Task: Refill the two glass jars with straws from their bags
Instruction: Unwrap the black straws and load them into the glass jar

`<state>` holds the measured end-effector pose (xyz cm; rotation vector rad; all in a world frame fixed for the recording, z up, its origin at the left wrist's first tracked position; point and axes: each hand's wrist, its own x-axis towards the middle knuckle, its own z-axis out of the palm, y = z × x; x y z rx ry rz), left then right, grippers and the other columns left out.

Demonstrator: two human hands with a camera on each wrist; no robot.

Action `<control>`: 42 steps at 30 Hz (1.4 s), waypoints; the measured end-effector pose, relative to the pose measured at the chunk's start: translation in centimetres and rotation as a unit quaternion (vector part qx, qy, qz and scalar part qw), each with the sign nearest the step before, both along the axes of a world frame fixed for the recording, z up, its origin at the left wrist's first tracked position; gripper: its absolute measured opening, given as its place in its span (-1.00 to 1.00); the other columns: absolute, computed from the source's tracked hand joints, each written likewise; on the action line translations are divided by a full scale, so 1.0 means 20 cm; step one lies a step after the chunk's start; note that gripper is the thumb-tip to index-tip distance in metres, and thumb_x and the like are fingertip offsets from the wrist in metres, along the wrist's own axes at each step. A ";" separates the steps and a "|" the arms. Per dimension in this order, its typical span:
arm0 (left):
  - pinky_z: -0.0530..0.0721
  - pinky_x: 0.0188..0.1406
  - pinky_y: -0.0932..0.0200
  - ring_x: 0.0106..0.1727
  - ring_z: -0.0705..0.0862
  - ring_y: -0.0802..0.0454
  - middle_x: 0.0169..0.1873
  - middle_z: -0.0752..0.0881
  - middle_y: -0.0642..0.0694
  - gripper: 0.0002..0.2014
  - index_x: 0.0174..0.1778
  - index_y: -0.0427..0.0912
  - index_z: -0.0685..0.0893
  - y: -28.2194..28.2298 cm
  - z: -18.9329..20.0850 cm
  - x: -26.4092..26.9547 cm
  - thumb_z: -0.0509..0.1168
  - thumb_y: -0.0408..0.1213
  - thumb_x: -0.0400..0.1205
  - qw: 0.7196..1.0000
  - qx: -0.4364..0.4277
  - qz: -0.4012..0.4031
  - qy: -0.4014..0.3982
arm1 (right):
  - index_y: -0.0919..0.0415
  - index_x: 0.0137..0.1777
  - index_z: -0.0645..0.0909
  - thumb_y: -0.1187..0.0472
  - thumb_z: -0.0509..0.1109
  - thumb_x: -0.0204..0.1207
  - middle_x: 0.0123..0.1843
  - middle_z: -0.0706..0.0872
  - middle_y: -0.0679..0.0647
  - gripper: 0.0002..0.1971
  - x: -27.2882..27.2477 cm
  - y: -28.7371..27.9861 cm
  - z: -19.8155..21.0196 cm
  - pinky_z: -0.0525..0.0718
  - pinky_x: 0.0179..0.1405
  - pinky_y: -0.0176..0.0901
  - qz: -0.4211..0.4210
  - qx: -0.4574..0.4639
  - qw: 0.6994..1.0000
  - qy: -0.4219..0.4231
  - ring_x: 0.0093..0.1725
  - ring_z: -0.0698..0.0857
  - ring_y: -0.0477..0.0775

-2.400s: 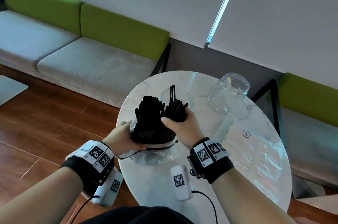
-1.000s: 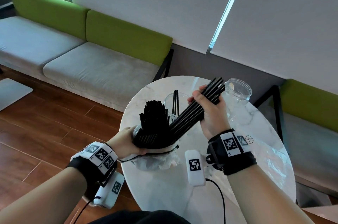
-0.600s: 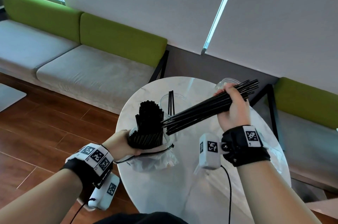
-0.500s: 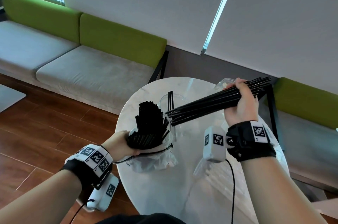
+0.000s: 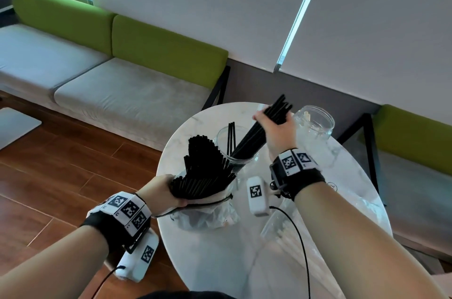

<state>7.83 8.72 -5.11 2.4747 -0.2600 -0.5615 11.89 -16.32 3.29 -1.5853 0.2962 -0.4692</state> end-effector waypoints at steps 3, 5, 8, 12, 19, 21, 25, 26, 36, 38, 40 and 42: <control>0.49 -0.21 0.30 -0.20 0.59 0.04 -0.35 0.54 0.12 -0.65 -0.40 0.05 0.37 0.00 0.01 0.01 0.49 -0.12 0.39 1.000 0.026 0.001 0.001 | 0.20 -0.12 0.66 0.28 0.57 0.40 -0.19 0.74 -0.01 -0.86 0.02 0.00 -0.15 0.70 -0.04 -0.09 0.032 -0.047 0.996 0.068 -0.17 0.72 -0.04; 0.50 -0.18 0.27 -0.18 0.59 0.02 -0.35 0.56 0.10 -0.67 -0.39 0.04 0.39 0.00 0.01 0.01 0.49 -0.15 0.40 1.000 0.020 0.003 0.006 | 0.19 -0.08 0.66 0.11 0.60 0.35 -0.13 0.75 0.02 -0.76 0.05 0.00 -0.24 0.71 -0.02 -0.03 0.028 -0.095 0.989 0.107 -0.10 0.72 0.00; 0.51 -0.18 0.26 -0.17 0.61 0.03 -0.31 0.61 0.08 -0.69 -0.37 0.06 0.43 0.01 0.02 0.01 0.50 -0.15 0.40 1.000 0.004 0.005 0.020 | 0.05 -0.11 0.62 -0.40 0.55 0.11 -0.01 0.72 0.10 -0.42 0.11 -0.04 -0.38 0.72 0.07 0.17 0.007 -0.177 0.973 0.146 0.06 0.70 0.18; 0.55 -0.01 0.23 -0.06 0.61 0.03 -0.05 0.71 -0.08 -0.66 0.08 -0.16 0.63 0.02 0.00 0.01 0.50 -0.20 0.43 0.998 -0.041 0.034 0.041 | 0.17 0.29 0.48 -0.07 0.60 0.34 0.29 0.50 0.05 -0.39 0.12 -0.02 -0.35 0.52 0.34 -0.06 -0.010 -0.208 0.971 0.120 0.27 0.53 0.05; 0.57 0.02 0.23 -0.04 0.65 0.01 -0.18 0.64 0.08 -0.75 -0.09 -0.02 0.59 0.03 -0.03 0.03 0.51 -0.16 0.41 0.999 -0.029 0.012 0.035 | 0.01 0.61 0.21 -0.14 0.33 0.55 0.60 0.31 0.04 -0.32 0.26 0.02 -0.30 0.34 0.51 0.11 0.143 -0.471 0.869 0.054 0.55 0.32 0.12; 0.60 -0.05 0.25 -0.12 0.67 0.05 -0.30 0.61 0.19 -0.70 -0.33 0.12 0.47 0.03 -0.04 0.05 0.53 -0.10 0.36 1.000 -0.014 -0.010 0.008 | -0.06 0.60 0.25 -0.20 0.24 0.59 0.57 0.32 -0.02 -0.39 0.30 0.04 -0.29 0.34 0.47 0.14 0.198 -0.534 0.819 0.073 0.52 0.33 0.13; 0.53 -0.19 0.38 -0.24 0.61 0.17 -0.32 0.59 0.19 -0.66 -0.39 0.17 0.42 0.04 -0.04 0.06 0.54 -0.10 0.34 1.000 -0.011 -0.025 -0.010 | 0.03 0.34 0.55 -0.15 0.21 0.62 0.32 0.51 0.01 -0.60 0.32 0.08 -0.32 0.30 0.36 0.04 0.197 -0.603 0.767 0.100 0.38 0.39 0.14; 0.56 -0.15 0.33 -0.22 0.62 0.14 -0.32 0.59 0.19 -0.65 -0.39 0.16 0.41 0.04 -0.05 0.06 0.54 -0.09 0.34 0.999 -0.011 -0.028 -0.013 | 0.09 0.28 0.58 -0.11 0.22 0.63 0.26 0.52 0.04 -0.63 0.31 0.08 -0.33 0.31 0.32 0.03 0.180 -0.602 0.772 0.089 0.33 0.40 0.15; 0.53 -0.15 0.31 -0.16 0.63 0.09 -0.29 0.57 0.19 -0.66 -0.36 0.15 0.39 0.05 -0.07 0.09 0.51 -0.08 0.36 0.999 -0.005 -0.032 -0.018 | 0.36 0.05 0.58 0.11 0.27 0.65 0.08 0.58 0.23 -0.73 0.34 0.03 -0.31 0.51 0.09 0.12 0.031 -0.480 0.877 0.026 0.09 0.50 0.26; 0.48 -0.18 0.34 -0.18 0.60 0.11 -0.30 0.55 0.20 -0.66 -0.36 0.16 0.37 0.06 -0.08 0.09 0.50 -0.06 0.38 0.999 0.003 -0.040 -0.017 | 0.34 0.08 0.58 0.08 0.26 0.65 0.11 0.59 0.21 -0.72 0.35 0.00 -0.32 0.49 0.14 0.05 0.023 -0.466 0.882 0.068 0.14 0.48 0.24; 0.43 -0.20 0.37 -0.22 0.57 0.15 -0.32 0.52 0.22 -0.66 -0.37 0.17 0.35 0.06 -0.09 0.09 0.47 -0.03 0.39 0.998 0.017 -0.050 -0.023 | 0.32 0.07 0.59 0.09 0.28 0.64 0.10 0.60 0.18 -0.74 0.35 -0.02 -0.34 0.44 0.09 -0.11 0.029 -0.451 0.888 0.086 0.13 0.50 0.21; 0.42 -0.21 0.39 -0.28 0.55 0.21 -0.34 0.51 0.22 -0.66 -0.39 0.17 0.33 0.07 -0.10 0.10 0.44 0.02 0.40 0.997 0.029 -0.060 -0.028 | 0.34 0.03 0.60 0.15 0.32 0.62 0.03 0.61 0.17 -0.78 0.34 -0.04 -0.35 0.36 -0.04 -0.31 0.031 -0.420 0.905 0.066 0.05 0.56 0.17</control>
